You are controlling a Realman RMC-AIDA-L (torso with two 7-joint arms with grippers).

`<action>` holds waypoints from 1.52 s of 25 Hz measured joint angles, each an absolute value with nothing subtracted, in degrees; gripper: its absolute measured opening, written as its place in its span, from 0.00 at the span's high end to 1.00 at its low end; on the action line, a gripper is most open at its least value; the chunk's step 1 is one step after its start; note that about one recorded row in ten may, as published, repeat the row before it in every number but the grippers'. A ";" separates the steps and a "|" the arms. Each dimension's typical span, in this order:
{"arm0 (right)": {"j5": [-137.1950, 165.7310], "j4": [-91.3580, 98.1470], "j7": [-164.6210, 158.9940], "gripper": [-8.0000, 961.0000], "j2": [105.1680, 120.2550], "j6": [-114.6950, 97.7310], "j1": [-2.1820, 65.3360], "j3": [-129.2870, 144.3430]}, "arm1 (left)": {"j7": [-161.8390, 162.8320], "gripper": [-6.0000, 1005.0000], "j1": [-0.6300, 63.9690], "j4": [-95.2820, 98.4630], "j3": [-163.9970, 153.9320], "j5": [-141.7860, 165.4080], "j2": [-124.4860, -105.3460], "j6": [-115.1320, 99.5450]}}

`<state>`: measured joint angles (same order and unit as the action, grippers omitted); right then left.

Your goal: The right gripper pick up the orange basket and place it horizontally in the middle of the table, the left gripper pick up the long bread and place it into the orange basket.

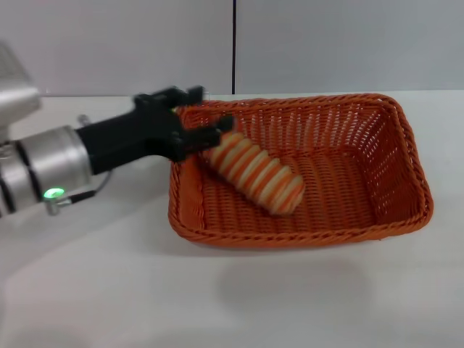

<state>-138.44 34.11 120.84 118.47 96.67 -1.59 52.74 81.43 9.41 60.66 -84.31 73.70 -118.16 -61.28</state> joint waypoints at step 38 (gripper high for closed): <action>-136.98 17.73 132.64 0.31 118.83 91.04 12.63 42.62 | 43.41 0.23 3.26 18.79 -34.46 66.15 -118.09 -96.99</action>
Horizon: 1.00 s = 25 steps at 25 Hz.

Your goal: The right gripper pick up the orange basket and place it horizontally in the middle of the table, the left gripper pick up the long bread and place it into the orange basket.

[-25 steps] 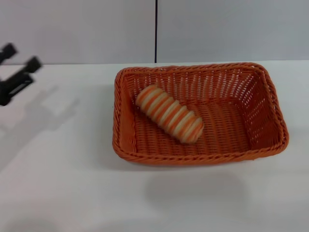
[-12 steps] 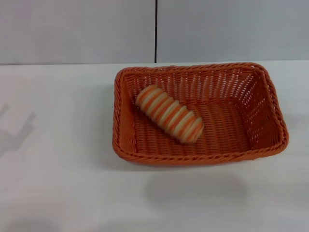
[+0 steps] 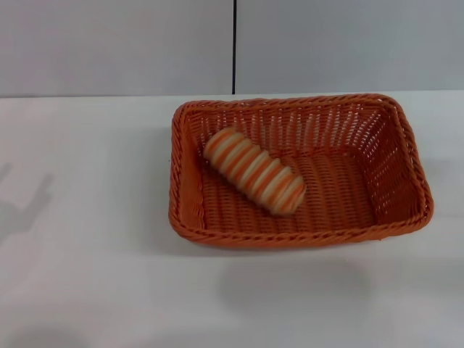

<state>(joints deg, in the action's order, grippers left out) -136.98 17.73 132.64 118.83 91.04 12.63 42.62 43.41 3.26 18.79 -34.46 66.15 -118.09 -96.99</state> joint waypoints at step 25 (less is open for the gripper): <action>-137.21 12.44 135.62 0.31 118.95 91.96 12.41 42.63 | 40.87 0.26 3.67 14.21 -29.97 66.23 -117.93 -98.68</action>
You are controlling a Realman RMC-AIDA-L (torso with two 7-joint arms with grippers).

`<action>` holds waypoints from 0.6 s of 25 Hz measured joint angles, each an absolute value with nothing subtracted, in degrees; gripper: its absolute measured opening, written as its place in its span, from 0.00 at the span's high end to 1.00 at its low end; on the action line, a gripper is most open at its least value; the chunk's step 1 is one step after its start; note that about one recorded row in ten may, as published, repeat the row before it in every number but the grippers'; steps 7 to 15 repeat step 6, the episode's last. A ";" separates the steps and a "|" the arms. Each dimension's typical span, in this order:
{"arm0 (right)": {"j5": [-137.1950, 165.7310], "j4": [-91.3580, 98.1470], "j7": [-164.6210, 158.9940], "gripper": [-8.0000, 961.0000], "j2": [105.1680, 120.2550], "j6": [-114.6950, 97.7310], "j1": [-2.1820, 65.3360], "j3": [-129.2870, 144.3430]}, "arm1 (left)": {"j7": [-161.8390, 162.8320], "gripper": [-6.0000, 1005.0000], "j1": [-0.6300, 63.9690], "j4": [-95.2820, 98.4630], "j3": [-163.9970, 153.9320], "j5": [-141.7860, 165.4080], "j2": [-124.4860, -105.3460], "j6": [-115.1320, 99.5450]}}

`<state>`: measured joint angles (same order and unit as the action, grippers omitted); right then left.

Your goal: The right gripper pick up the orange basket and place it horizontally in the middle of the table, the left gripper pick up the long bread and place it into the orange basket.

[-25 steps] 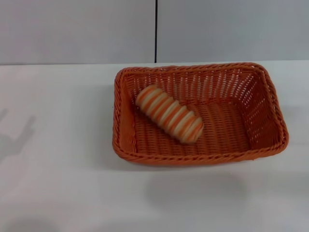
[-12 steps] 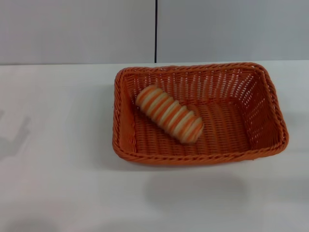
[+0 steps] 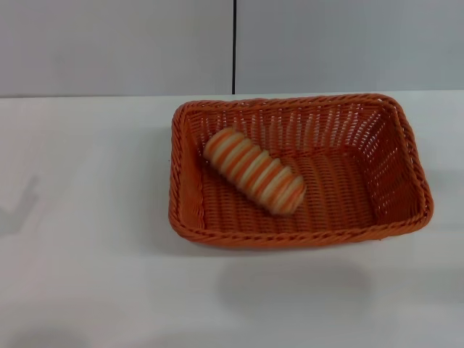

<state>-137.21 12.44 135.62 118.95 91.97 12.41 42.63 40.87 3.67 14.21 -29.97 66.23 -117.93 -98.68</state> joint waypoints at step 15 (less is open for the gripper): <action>-137.29 12.50 135.60 0.31 118.88 92.24 12.70 42.62 | 40.79 0.26 3.88 13.78 -28.63 66.30 -118.05 -98.34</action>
